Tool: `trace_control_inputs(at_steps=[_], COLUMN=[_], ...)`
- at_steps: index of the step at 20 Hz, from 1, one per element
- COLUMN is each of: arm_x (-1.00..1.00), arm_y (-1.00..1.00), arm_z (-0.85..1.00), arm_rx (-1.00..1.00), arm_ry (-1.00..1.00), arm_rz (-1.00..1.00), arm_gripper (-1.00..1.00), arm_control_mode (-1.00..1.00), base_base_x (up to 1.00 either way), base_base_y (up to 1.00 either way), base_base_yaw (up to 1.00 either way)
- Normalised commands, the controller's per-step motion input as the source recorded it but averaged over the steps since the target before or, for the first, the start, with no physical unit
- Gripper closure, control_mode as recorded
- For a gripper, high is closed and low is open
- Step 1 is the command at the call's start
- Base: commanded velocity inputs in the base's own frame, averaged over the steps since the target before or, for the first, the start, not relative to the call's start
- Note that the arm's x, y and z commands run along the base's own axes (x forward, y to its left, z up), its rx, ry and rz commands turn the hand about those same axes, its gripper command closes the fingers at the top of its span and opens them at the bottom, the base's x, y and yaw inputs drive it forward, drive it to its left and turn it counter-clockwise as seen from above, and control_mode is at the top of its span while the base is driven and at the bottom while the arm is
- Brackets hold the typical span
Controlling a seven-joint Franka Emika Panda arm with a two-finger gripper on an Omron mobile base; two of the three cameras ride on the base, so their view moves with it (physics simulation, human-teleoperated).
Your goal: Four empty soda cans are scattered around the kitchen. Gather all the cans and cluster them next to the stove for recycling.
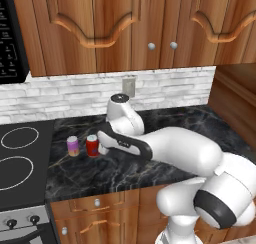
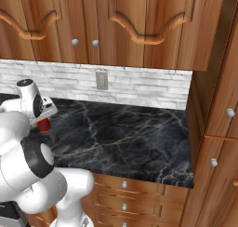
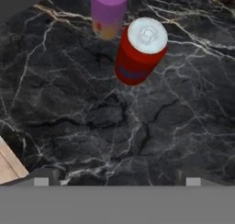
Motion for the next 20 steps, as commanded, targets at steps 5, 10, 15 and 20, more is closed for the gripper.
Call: trace_control_inputs(at_steps=[5, 10, 15, 20], arm_x=[-0.39, -0.35, -0.28, -0.25], arm_y=[-0.30, -0.28, -0.23, -0.18], arm_z=[0.19, 0.20, 0.15, 0.08], arm_rx=[0.07, 0.10, 0.05, 0.03], arm_ry=[0.00, 0.00, 0.00, 0.00], arm_rz=[-0.19, -0.23, -0.24, -0.13], arm_gripper=[-1.00, -1.00, -1.00, -1.00], arm_control_mode=[-1.00, -1.00, -1.00, -1.00], base_base_x=[0.00, 0.00, 0.00, 0.00], base_base_y=[0.00, 0.00, 0.00, 0.00], base_base_yaw=[0.00, 0.00, 0.00, 0.00])
